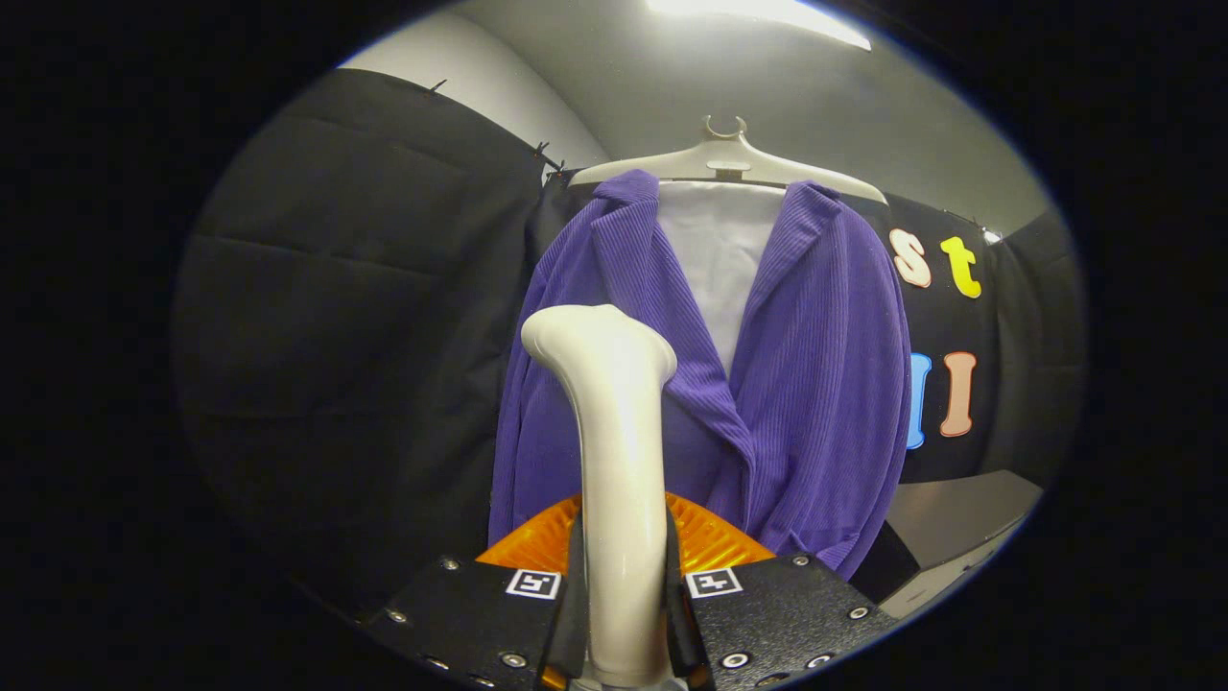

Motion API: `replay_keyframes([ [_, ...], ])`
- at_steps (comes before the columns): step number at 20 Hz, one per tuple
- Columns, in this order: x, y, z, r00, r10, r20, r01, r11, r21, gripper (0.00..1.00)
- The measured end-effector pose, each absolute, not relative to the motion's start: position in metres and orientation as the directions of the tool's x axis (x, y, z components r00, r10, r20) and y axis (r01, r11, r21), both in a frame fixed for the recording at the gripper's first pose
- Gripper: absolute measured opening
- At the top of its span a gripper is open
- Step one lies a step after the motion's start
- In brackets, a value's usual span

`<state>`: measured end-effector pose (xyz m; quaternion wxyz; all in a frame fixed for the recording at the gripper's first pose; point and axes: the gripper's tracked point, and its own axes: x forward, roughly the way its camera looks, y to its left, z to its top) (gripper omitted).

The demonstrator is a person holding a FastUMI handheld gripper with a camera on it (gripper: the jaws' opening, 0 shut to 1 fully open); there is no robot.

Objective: Iron the clothes twice with a garment steamer, once on the left side and once on the right side.

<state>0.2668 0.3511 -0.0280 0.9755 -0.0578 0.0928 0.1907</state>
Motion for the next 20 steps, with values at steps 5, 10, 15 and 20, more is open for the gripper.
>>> replay_keyframes([
  [5, 0.250, 0.345, -0.072, 0.890, 0.370, -0.266, -0.399, 0.915, -0.061, 0.33],
  [10, 0.230, 0.333, -0.114, 0.869, 0.369, -0.329, -0.407, 0.912, -0.053, 0.33],
  [15, 0.210, 0.319, -0.151, 0.844, 0.367, -0.392, -0.414, 0.909, -0.040, 0.33],
  [20, 0.188, 0.307, -0.202, 0.808, 0.358, -0.469, -0.419, 0.908, -0.029, 0.33],
])
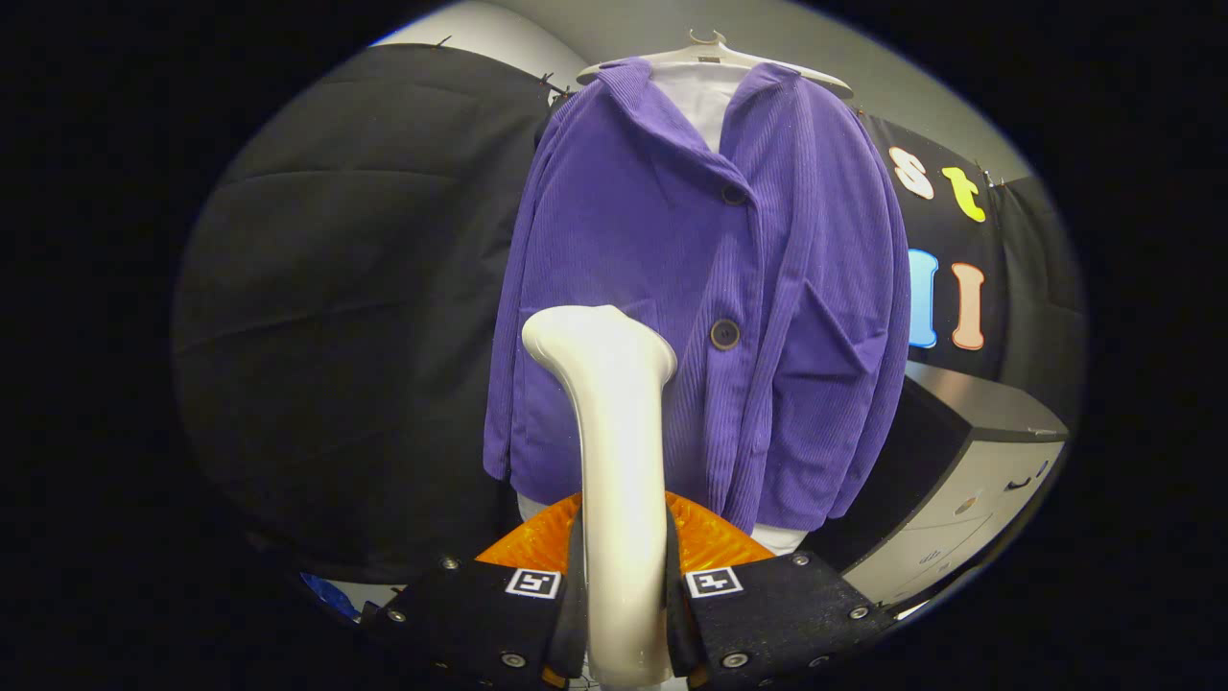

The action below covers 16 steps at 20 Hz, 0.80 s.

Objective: Iron the clothes twice with a garment steamer, once on the left side and once on the right side.

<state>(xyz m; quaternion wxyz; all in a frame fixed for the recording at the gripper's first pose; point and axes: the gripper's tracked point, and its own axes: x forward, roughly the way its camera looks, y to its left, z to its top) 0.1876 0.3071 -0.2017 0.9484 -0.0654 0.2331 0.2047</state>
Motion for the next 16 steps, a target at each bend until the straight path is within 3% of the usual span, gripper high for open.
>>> replay_keyframes([
  [8, 0.152, 0.287, -0.269, 0.746, 0.336, -0.575, -0.445, 0.894, -0.055, 0.33],
  [16, 0.111, 0.254, -0.278, 0.722, 0.332, -0.607, -0.405, 0.914, 0.019, 0.33],
])
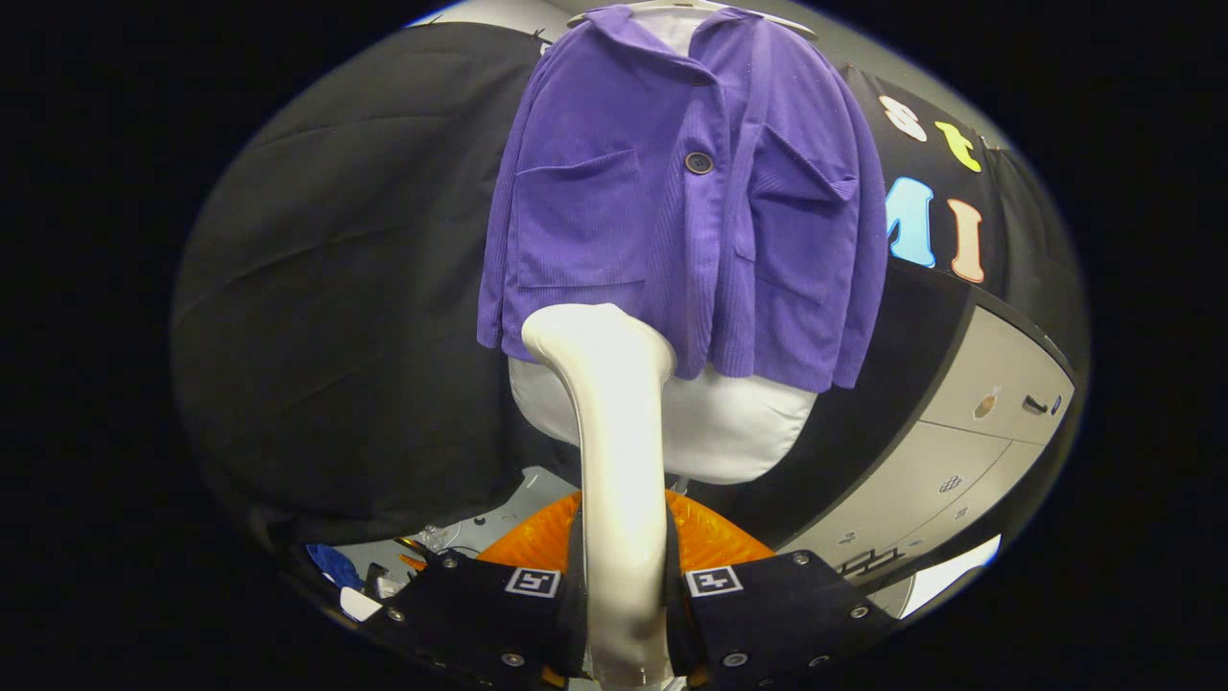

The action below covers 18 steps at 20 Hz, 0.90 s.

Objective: Iron the clothes twice with a garment steamer, once on the left side and once on the right side.

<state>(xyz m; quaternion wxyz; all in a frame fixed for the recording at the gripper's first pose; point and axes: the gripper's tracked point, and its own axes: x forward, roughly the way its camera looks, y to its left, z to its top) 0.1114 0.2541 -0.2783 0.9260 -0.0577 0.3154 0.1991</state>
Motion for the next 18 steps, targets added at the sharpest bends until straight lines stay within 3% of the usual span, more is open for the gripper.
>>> replay_keyframes([
  [8, 0.076, 0.187, -0.192, 0.794, 0.364, -0.487, -0.369, 0.925, 0.089, 0.33],
  [18, 0.043, 0.061, -0.053, 0.931, 0.290, -0.220, -0.265, 0.954, 0.138, 0.33],
])
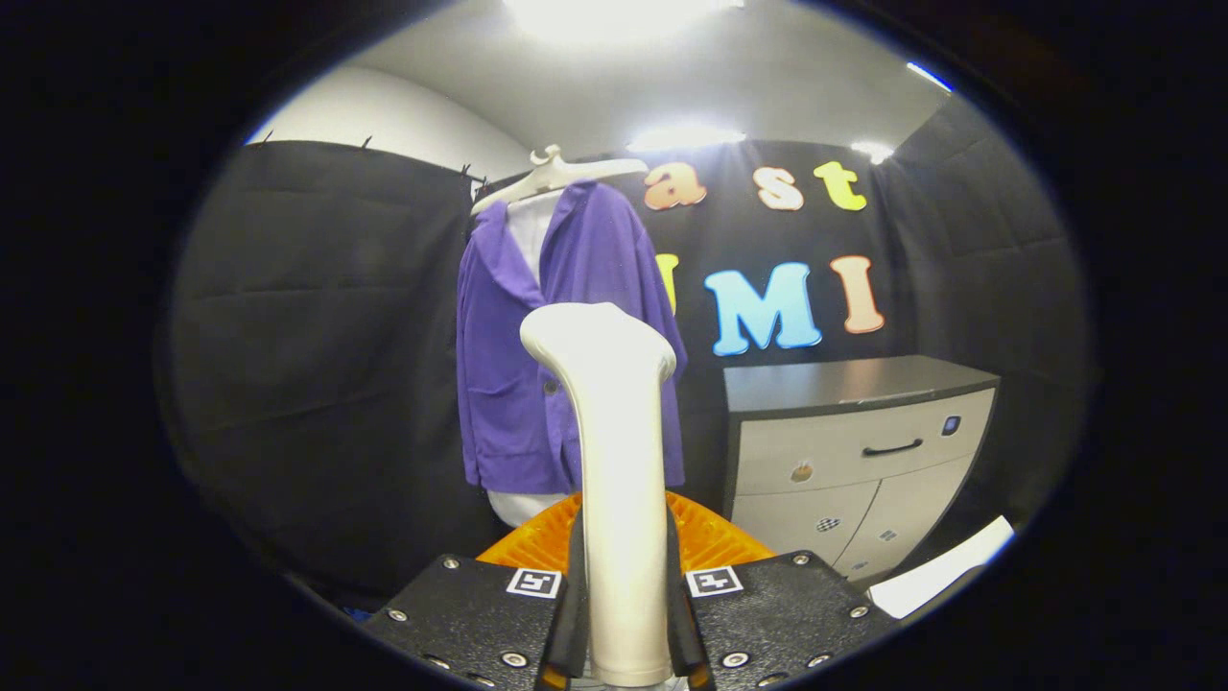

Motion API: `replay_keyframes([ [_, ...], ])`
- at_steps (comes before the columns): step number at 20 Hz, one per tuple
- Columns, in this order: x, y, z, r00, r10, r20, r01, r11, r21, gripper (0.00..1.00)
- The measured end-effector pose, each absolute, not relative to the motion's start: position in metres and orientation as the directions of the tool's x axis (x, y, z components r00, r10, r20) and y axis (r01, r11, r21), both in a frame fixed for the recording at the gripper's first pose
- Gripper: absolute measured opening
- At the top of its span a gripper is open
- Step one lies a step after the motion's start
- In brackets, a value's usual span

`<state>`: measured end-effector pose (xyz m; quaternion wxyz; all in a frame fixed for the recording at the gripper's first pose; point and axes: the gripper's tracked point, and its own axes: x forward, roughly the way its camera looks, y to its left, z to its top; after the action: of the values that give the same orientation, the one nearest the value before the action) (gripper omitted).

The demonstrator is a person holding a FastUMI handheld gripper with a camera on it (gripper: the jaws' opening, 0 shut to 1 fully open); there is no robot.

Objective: Iron the clothes twice with a garment steamer, once on the left side and once on the right side.

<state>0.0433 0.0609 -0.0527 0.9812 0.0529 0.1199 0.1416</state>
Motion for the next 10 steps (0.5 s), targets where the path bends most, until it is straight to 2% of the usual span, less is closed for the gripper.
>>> replay_keyframes([
  [5, 0.011, 0.010, -0.002, 0.956, 0.270, -0.113, -0.253, 0.957, 0.143, 0.33],
  [10, -0.013, -0.042, 0.023, 0.982, 0.186, -0.041, -0.178, 0.972, 0.155, 0.33],
])
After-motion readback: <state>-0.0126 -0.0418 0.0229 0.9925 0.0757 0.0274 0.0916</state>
